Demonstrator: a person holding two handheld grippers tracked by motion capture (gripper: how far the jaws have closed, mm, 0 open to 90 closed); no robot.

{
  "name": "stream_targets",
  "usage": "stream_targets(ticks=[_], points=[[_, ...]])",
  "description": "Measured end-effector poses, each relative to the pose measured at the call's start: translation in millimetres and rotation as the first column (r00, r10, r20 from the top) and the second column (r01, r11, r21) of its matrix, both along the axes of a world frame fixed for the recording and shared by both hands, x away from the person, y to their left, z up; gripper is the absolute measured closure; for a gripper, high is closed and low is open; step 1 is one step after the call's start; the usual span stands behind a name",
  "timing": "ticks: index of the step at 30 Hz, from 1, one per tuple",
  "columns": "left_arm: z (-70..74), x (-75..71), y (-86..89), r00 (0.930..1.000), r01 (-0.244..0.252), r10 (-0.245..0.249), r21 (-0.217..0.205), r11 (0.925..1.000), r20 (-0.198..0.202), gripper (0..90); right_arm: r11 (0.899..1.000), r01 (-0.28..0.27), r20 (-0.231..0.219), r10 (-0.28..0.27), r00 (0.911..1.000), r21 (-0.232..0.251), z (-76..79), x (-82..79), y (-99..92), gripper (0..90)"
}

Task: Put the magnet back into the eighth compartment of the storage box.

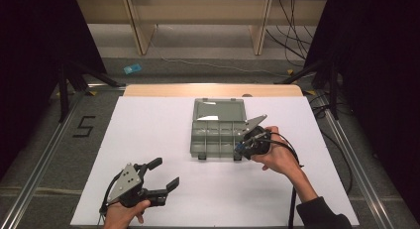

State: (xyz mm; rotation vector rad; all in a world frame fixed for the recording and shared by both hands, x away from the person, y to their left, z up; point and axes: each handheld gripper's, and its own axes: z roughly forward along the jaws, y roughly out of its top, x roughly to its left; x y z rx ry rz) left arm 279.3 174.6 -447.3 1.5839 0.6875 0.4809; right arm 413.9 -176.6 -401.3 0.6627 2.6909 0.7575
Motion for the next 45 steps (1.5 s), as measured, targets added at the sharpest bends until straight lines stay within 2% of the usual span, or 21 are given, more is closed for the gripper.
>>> stream_targets(ticks=[14,24,26,33,38,39,41,45], points=[[0.2,-0.1,0.2,1.0,0.001,-0.001,0.0,1.0,0.001,16.1,1.0,0.023,0.0,-0.023,0.9997,-0.009,-5.6,16.1,-5.2,63.0],[0.2,-0.2,0.1,1.0,0.0,0.0,0.0,1.0,0.001,16.1,0.999,0.033,-0.013,-0.033,0.9994,-0.013,-8.1,22.4,-4.1,63.0],[0.1,-0.1,0.2,1.0,0.0,0.0,-0.001,1.0,0.001,16.1,0.999,0.028,-0.002,-0.028,0.9996,-0.016,-8.9,24.3,-4.6,63.0],[-0.2,0.6,-0.2,0.9999,0.008,-0.007,-0.013,0.9999,0.008,16.1,0.999,0.035,-0.003,-0.035,0.9994,-0.02,-10.0,27.7,-4.5,63.0],[0.3,-0.2,0.2,1.0,0.001,-0.001,0.002,1.0,0.003,16.1,0.999,0.039,-0.022,-0.039,0.999,-0.023,-11.5,30.1,-4.7,63.0],[-0.1,0.4,-0.4,0.9999,0.007,-0.007,-0.008,0.9999,0.009,16.1,0.999,0.039,-0.022,-0.039,0.999,-0.023,-11.5,30.1,-4.7,63.0],[0.2,-0.1,0.3,1.0,-0.001,0.001,0.0,1.0,0.0,16.1,0.999,0.038,-0.016,-0.039,0.9991,-0.022,-12.4,30.9,-5.1,63.0],[0.0,0.4,0.0,1.0,0.005,-0.005,-0.008,1.0,0.007,16.1,0.999,0.048,-0.027,-0.049,0.9984,-0.024,-13.6,32.3,-5.0,63.0]])
